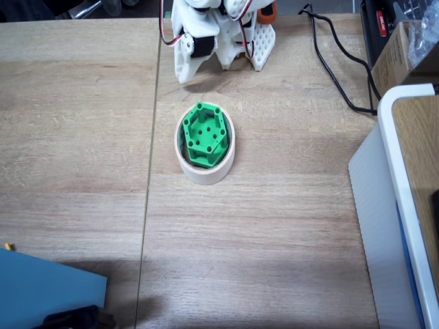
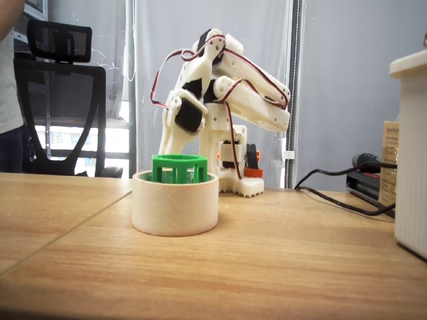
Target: Grasp a component and put it in the bin.
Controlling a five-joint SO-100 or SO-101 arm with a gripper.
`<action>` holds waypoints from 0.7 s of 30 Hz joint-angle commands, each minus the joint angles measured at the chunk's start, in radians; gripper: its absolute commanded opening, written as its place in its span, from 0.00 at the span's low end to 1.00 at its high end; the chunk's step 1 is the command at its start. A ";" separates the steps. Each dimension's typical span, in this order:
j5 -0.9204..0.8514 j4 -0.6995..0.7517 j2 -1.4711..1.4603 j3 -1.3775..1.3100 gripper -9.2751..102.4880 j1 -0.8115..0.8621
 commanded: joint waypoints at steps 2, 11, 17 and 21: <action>-0.008 0.005 0.003 0.023 0.08 -0.003; -0.003 0.005 0.003 0.067 0.08 0.002; -0.003 0.005 0.003 0.067 0.08 0.003; -0.003 0.005 0.003 0.067 0.08 0.006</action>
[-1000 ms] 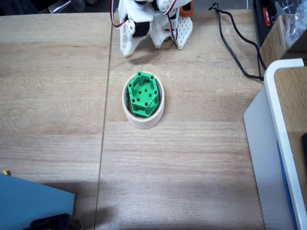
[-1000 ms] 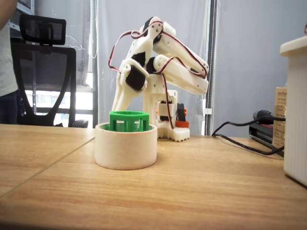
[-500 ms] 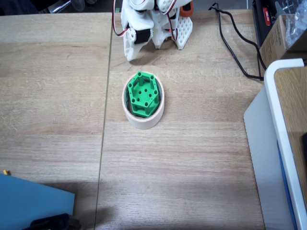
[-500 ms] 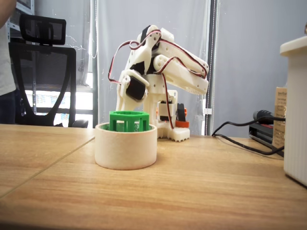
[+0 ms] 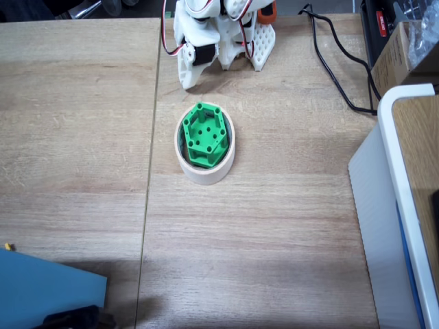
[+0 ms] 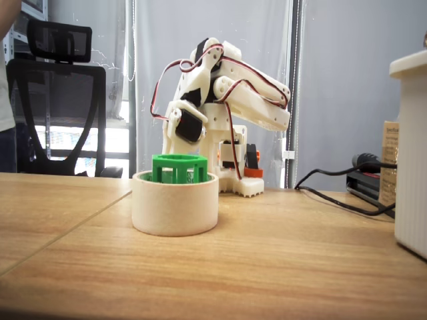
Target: Grasp a component and put it in the bin.
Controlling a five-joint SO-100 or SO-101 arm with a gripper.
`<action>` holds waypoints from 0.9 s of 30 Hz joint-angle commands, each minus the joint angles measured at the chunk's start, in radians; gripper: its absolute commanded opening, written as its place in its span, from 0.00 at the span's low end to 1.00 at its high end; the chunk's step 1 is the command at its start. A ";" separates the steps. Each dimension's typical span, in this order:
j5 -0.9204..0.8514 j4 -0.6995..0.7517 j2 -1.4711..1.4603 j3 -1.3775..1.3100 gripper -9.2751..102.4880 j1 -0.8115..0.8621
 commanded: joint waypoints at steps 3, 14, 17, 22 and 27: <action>-0.003 0.018 0.005 0.006 0.08 0.008; -0.003 0.018 0.005 0.006 0.08 0.008; -0.003 0.018 0.005 0.008 0.08 0.008; -0.003 0.018 0.005 0.008 0.09 0.006; -0.003 0.018 0.005 0.038 0.09 0.002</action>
